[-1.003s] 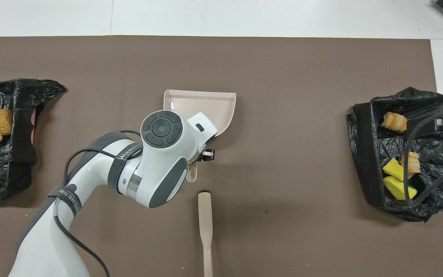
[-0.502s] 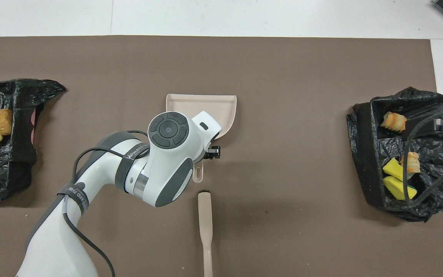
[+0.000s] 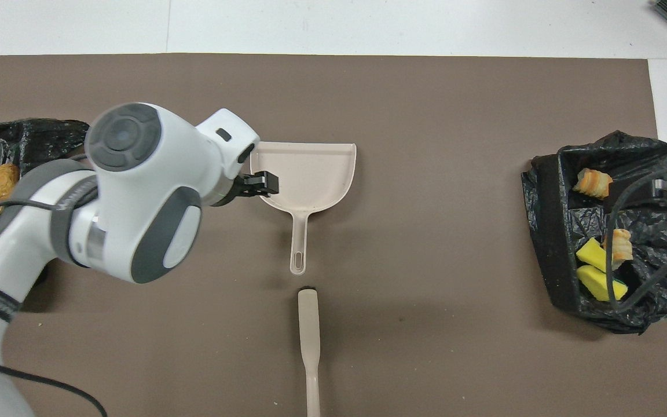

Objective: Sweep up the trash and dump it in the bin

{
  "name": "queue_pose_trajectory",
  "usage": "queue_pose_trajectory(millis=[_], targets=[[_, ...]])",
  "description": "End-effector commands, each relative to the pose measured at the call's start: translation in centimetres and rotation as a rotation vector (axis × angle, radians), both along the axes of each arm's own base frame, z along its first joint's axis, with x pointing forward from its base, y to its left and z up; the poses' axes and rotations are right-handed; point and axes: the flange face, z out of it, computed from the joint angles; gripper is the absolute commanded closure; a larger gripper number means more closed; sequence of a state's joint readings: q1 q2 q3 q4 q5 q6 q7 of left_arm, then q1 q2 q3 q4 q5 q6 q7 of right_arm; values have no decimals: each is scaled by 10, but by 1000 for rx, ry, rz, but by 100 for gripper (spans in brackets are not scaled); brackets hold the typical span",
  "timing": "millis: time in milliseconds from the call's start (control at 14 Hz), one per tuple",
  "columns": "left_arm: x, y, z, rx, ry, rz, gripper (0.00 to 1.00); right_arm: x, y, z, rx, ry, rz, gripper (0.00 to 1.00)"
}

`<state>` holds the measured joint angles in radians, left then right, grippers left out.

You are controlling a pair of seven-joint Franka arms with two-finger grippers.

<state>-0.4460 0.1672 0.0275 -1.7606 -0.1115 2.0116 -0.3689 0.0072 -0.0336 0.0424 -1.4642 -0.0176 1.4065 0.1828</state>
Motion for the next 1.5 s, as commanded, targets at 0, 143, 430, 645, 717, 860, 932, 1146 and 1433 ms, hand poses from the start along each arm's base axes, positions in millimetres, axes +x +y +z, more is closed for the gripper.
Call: queue_pose_trajectory(millis=[0, 143, 430, 645, 717, 860, 932, 1146, 1433], targets=[[4, 50, 38, 7, 20, -38, 0, -1, -1, 2, 7, 9, 19, 0], [13, 97, 61, 12, 33, -65, 0, -2, -1, 2, 6, 12, 19, 0], [11, 169, 87, 15, 36, -98, 0, -1, 0, 2, 15, 6, 20, 0], [8, 212, 104, 28, 11, -45, 0, 0, -3, 1, 21, 6, 14, 0], [4, 222, 111, 34, 0, -56, 0, -1, -7, 1, 21, 9, 9, 0], [-1, 243, 117, 51, 14, -61, 0, -1, -12, 1, 21, 9, 0, 0], [-4, 243, 129, 86, 4, -72, 0, 0, -12, 1, 21, 8, 0, 0], [-9, 243, 147, 121, 41, -87, 0, -1, -11, 1, 21, 8, 1, 0], [-12, 247, 152, 118, 38, -95, 0, -1, -14, 1, 18, 9, -1, 0]])
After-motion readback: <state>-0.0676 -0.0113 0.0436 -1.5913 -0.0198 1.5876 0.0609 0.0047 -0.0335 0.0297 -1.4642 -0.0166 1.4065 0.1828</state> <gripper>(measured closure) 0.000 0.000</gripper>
